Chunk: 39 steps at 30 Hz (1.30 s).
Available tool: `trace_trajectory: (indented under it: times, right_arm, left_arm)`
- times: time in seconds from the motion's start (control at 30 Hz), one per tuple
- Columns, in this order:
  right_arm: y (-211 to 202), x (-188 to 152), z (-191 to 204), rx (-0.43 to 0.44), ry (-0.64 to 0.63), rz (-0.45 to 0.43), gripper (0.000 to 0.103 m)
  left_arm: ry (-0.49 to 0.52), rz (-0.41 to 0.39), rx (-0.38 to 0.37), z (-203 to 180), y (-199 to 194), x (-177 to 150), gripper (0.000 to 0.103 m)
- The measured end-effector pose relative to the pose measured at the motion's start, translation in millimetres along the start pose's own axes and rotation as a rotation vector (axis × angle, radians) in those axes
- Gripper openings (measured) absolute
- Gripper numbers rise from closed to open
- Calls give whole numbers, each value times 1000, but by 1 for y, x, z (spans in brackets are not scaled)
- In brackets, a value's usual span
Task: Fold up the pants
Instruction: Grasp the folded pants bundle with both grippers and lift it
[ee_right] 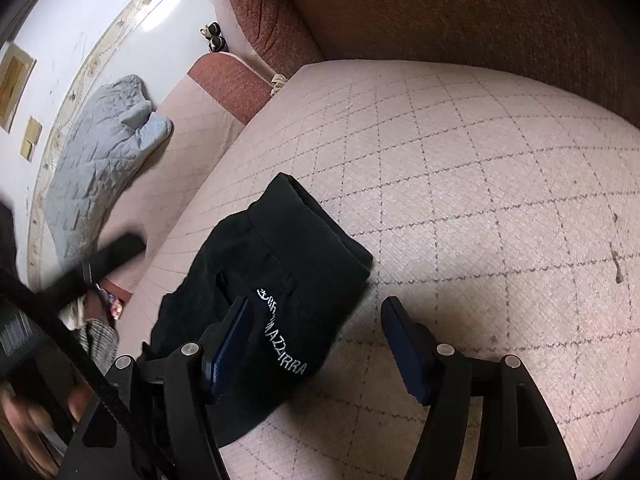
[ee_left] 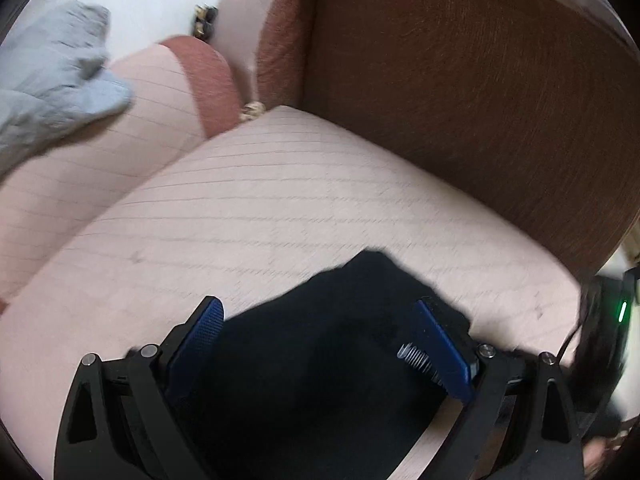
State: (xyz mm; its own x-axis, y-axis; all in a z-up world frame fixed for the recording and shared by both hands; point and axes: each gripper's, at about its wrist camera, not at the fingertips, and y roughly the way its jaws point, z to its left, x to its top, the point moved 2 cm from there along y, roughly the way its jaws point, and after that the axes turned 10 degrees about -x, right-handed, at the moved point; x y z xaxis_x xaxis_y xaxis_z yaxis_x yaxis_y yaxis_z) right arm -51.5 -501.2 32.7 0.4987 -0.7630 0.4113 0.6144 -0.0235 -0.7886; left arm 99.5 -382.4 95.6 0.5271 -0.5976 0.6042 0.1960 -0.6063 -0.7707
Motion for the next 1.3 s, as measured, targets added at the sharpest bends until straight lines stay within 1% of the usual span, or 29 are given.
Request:
trace_trajectory:
  times: [0.07, 0.13, 0.17, 0.23, 0.33, 0.43, 0.47, 0.57, 0.6, 0.63, 0.67, 0.7, 0.73, 0.77, 0.8, 0.83, 0.87, 0.9, 1.03, 1.17, 1.23, 1.3]
  right_arm:
    - [2, -2, 5, -26, -31, -15, 71]
    - [4, -3, 11, -50, -64, -30, 72]
    - [5, -4, 14, -57, -76, -34, 73]
    - [6, -4, 16, -68, -91, -42, 73]
    - [7, -5, 17, -62, -90, -46, 73]
    - [9, -5, 18, -50, -87, -50, 73]
    - [10, -5, 19, -49, -88, -51, 73]
    - [13, -6, 22, -42, -100, -53, 73]
    - [14, -7, 24, -46, -108, -51, 73]
    - [15, -7, 25, -51, -115, -50, 73]
    - [15, -7, 26, -53, -120, -49, 72]
    - [16, -7, 26, -55, -123, -46, 69]
    - [16, -7, 27, -57, -123, -45, 64]
    - [16, -6, 26, -56, -118, -38, 49]
    - [16, -6, 26, -55, -113, -32, 36]
    - [17, -6, 24, -40, -100, -19, 31]
    - [18, -5, 22, -3, -74, 3, 26]
    - [17, -5, 21, 13, -60, 6, 24]
    - [6, -9, 27, 48, -80, -28, 23]
    - [-12, -20, 44, 75, -163, -79, 23]
    - [-22, -28, 56, 75, -219, -111, 23]
    - [-30, -37, 76, 89, -263, -122, 23]
  left_arm:
    - [-36, 44, -89, 4, 20, 15, 95]
    - [-75, 89, -158, 6, 40, 24, 95]
    - [-93, 106, -180, 7, 50, 28, 95]
    - [-110, 120, -206, 7, 64, 33, 95]
    - [-132, 147, -242, 4, 84, 38, 95]
    - [-133, 175, -256, -1, 101, 39, 95]
    - [-130, 188, -261, -1, 106, 40, 95]
    - [-132, 260, -299, -5, 125, 34, 95]
    - [-127, 282, -294, -6, 130, 32, 95]
    - [-102, 296, -268, -9, 132, 30, 94]
    - [-67, 308, -242, -13, 133, 28, 86]
    - [-37, 311, -211, -17, 132, 27, 76]
    - [-25, 314, -197, -18, 131, 26, 51]
    - [-14, 312, -181, -18, 127, 25, 29]
    - [-12, 311, -179, -17, 124, 25, 20]
    - [-14, 304, -196, -17, 118, 25, 14]
    - [-10, 284, -205, -17, 109, 25, 13]
    - [-2, 270, -202, -18, 103, 25, 13]
    - [-1, 213, -194, -18, 72, 22, 13]
    - [-37, 144, -207, -9, 34, 15, 13]
    - [-63, 112, -214, -1, 16, 10, 13]
    - [-102, 77, -218, 14, -7, -1, 13]
